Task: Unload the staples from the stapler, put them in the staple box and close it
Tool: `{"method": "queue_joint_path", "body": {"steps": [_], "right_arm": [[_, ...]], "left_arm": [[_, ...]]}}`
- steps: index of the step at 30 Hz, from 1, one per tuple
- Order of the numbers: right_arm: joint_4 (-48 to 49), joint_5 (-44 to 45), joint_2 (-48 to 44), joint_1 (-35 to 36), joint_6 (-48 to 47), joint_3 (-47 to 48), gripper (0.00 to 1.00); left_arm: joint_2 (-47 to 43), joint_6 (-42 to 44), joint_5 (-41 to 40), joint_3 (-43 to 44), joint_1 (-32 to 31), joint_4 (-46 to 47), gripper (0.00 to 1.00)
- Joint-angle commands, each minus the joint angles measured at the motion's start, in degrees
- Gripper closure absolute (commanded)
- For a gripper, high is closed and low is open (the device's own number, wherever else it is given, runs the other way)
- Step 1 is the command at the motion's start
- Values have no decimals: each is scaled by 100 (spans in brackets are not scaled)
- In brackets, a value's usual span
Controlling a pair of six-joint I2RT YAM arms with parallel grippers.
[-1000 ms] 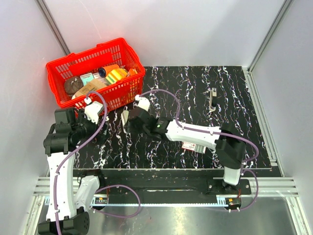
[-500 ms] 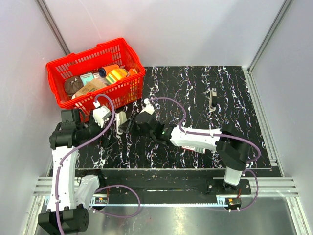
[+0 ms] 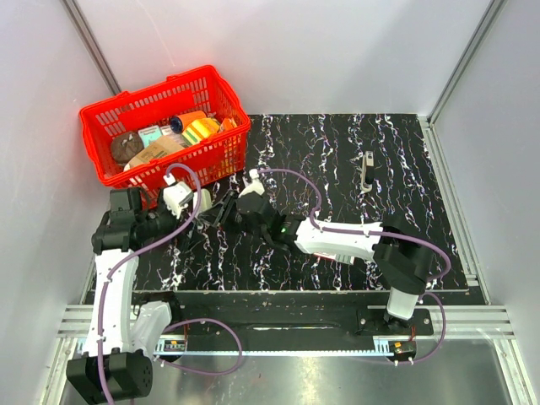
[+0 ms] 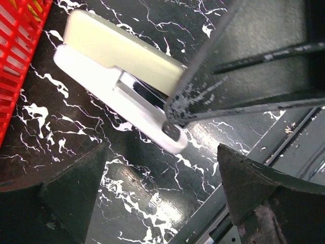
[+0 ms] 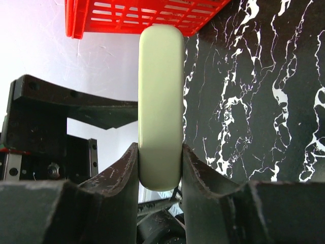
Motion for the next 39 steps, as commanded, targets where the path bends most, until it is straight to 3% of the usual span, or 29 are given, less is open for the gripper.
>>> {"method": "queue_joint_path", "body": {"steps": [1, 5, 12, 15, 20, 25, 39], "right_arm": [[576, -196, -345, 44, 195, -14, 100], [672, -257, -362, 79, 300, -110, 100], [919, -425, -344, 79, 415, -260, 100], [954, -407, -397, 79, 415, -357, 100], [928, -425, -380, 71, 354, -453, 100], [814, -460, -397, -8, 231, -585, 100], [708, -890, -318, -412, -305, -919, 100]], "left_arm": [[87, -155, 281, -37, 32, 682, 8], [298, -76, 430, -1, 23, 674, 22], [334, 82, 413, -151, 23, 656, 37], [290, 257, 378, -186, 23, 577, 52], [202, 372, 308, -265, 32, 559, 68], [167, 574, 141, -300, 32, 489, 100], [-106, 1268, -712, -828, 32, 779, 100]]}}
